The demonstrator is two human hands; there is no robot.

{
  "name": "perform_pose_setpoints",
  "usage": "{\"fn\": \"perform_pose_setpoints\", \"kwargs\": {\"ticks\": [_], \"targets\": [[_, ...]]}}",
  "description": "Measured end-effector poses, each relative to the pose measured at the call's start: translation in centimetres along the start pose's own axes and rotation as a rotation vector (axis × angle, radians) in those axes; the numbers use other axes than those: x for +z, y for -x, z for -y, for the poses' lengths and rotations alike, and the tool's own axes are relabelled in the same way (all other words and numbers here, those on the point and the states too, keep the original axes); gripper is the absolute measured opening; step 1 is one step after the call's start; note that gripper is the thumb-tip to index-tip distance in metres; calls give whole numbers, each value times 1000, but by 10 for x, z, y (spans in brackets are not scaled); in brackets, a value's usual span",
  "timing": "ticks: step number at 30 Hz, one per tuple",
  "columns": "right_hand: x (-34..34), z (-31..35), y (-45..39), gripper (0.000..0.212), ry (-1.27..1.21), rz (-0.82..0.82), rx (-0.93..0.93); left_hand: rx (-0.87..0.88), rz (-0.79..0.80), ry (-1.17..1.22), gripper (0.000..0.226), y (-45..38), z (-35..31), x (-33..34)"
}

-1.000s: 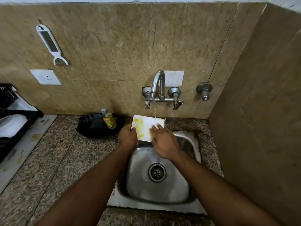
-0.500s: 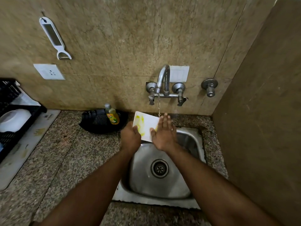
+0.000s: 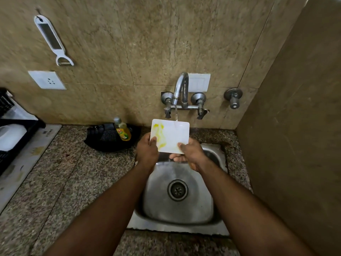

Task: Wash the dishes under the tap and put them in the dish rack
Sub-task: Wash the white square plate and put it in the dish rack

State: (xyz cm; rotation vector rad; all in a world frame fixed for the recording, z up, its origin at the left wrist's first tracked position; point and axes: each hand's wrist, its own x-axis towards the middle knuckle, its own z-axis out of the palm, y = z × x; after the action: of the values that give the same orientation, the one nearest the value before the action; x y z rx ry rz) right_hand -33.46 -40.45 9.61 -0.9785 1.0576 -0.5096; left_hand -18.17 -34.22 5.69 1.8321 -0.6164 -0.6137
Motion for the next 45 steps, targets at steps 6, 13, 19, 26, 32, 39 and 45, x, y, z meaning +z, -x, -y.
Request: {"fn": "perform_pose_setpoints", "kwargs": {"ticks": [6, 13, 19, 26, 32, 39, 45], "targets": [[-4, -6, -4, 22, 109, -274, -62, -168, 174, 314, 52, 21, -16, 22], [-18, -18, 8, 32, 18, -256, -28, -306, 46, 201, 26, 7, -10, 45], [-33, -23, 4, 27, 86, -459, -114, -355, 251, 311, 30, 23, -15, 73], [-35, -26, 16, 25, 141, -283, -192, -345, 16, -67, 64, -6, -22, 85], [-39, -16, 21, 23, 211, -142, -144, -237, 149, -209, 52, -44, -34, 76], [-39, -14, -7, 21, 119, -355, -57, -226, 235, 10, 17, -35, -20, 72], [-27, -16, -8, 13, 214, -316, -93, -265, 12, 20, 38, -32, -30, 67]]}}
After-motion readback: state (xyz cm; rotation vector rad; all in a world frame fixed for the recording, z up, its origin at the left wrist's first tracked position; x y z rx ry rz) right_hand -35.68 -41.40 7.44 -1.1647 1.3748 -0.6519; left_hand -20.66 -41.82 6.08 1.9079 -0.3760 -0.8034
